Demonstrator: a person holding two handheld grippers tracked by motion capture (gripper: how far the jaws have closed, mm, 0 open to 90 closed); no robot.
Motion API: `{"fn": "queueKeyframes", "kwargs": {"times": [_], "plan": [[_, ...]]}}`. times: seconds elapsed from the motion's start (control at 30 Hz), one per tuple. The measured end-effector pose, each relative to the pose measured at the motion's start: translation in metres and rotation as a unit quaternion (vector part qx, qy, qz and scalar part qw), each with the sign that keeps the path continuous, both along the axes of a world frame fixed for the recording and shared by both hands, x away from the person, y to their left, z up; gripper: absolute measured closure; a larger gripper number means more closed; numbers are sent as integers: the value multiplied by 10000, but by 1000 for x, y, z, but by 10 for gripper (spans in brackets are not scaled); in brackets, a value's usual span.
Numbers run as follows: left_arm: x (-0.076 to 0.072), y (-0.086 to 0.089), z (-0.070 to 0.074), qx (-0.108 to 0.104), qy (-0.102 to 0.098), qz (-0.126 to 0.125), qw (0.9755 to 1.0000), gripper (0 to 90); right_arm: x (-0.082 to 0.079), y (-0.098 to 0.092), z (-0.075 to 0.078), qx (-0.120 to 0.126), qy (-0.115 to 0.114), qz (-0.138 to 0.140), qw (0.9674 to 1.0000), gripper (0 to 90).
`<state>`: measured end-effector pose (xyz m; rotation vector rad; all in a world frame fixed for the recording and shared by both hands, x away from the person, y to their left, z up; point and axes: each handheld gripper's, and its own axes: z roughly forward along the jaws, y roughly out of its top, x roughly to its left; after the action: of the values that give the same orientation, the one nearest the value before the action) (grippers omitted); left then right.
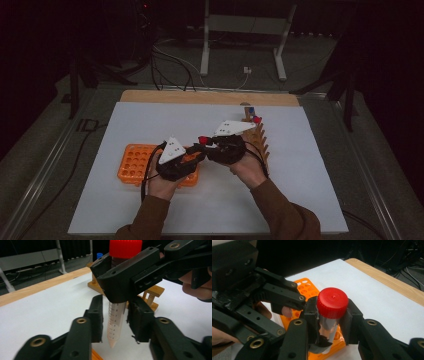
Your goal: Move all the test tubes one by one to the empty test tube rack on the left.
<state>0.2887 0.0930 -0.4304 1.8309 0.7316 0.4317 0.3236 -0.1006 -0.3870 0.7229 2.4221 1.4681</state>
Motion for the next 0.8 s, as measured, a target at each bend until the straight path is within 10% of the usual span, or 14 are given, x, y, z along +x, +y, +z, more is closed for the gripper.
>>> {"fn": "queueKeyframes", "kwargs": {"times": [0.27, 0.8], "plan": [[0, -1, -1, 92, -32, -76, 9999, 749, -1, 2, -1, -29, 22, 34, 10000, 699], [6, 17, -7, 128, 92, 386, 9991, 751, 4, -16, -1, 115, -26, -461, 9989, 154]]}}
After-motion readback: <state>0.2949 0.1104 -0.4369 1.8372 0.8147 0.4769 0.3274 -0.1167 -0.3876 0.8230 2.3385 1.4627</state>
